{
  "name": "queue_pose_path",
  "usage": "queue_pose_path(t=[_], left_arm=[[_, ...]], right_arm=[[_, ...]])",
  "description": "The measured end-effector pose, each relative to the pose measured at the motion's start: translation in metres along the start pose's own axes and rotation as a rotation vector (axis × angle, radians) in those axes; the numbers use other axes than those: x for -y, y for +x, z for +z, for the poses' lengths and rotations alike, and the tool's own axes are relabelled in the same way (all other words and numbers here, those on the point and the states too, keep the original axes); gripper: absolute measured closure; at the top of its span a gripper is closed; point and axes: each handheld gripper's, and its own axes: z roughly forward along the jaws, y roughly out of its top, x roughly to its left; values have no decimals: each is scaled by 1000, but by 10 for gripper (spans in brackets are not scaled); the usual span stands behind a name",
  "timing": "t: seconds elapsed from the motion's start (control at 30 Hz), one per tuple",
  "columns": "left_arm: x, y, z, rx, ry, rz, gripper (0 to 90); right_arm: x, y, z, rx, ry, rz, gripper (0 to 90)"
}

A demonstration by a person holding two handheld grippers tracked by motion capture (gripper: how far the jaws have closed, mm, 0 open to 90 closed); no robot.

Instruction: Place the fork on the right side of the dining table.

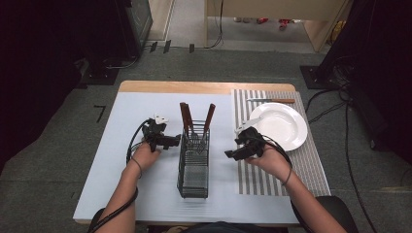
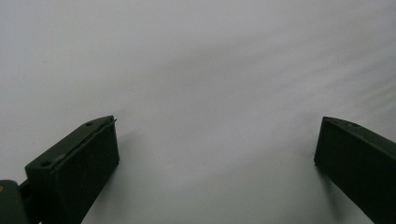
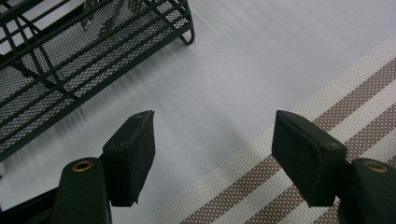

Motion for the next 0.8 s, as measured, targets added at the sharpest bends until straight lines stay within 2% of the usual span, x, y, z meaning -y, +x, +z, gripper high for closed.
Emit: queue_pose_path(t=[0.5, 0.8], left_arm=[[0, 0, 0, 0, 0, 0, 0], [0, 0, 0, -1, 0, 0, 0]], right_arm=[[-9, 6, -16, -11, -25, 6, 316], [-16, 13, -23, -18, -29, -7, 322]])
